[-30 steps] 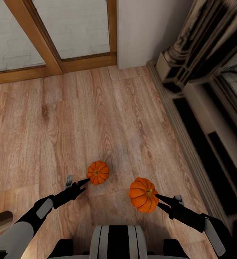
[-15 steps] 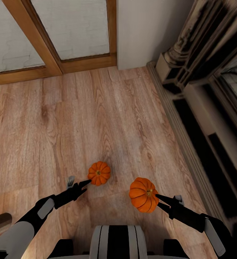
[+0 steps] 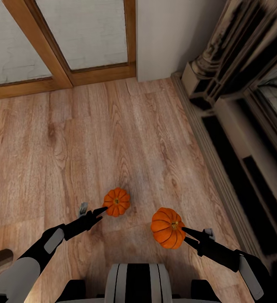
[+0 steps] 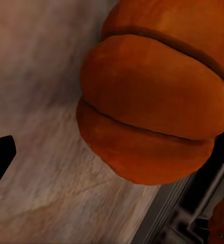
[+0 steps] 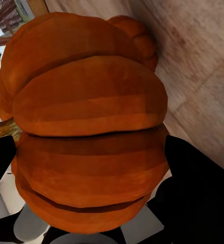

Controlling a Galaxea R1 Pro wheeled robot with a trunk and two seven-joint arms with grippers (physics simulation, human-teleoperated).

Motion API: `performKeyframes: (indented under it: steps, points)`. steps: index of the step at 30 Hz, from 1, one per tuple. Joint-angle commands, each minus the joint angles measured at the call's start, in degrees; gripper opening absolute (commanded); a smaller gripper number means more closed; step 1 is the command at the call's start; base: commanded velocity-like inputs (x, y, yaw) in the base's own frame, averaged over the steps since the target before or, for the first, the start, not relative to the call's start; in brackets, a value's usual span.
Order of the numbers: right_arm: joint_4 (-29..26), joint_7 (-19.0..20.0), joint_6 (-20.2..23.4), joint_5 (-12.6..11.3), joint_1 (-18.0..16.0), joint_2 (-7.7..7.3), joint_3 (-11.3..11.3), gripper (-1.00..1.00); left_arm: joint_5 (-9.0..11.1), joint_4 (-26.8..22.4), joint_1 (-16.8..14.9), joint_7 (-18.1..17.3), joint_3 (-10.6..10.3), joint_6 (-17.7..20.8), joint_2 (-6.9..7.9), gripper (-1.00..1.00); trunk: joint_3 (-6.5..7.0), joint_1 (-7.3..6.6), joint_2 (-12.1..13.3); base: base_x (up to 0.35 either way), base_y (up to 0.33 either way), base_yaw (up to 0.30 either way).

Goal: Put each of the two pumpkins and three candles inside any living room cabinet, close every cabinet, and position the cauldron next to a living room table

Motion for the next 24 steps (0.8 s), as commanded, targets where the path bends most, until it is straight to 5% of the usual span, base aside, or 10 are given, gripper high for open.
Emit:
performKeyframes:
  steps: [1, 24]
  points:
    - [0.0, 0.1, 0.3, -0.11, -0.02, 0.01, -0.03, -1.0, 0.59, -0.04, -0.02, 0.02, -0.39, 0.31, 0.07, 1.0, -0.03, -0.01, -0.01, 0.0, 0.0, 0.0]
    - [0.0, 0.15, 0.3, -0.11, -0.02, -0.02, -0.03, -1.0, 0.59, -0.18, -0.02, 0.1, -2.02, 0.22, 0.0, 1.0, -0.03, -0.01, -0.01, 0.051, 0.0, 0.0]
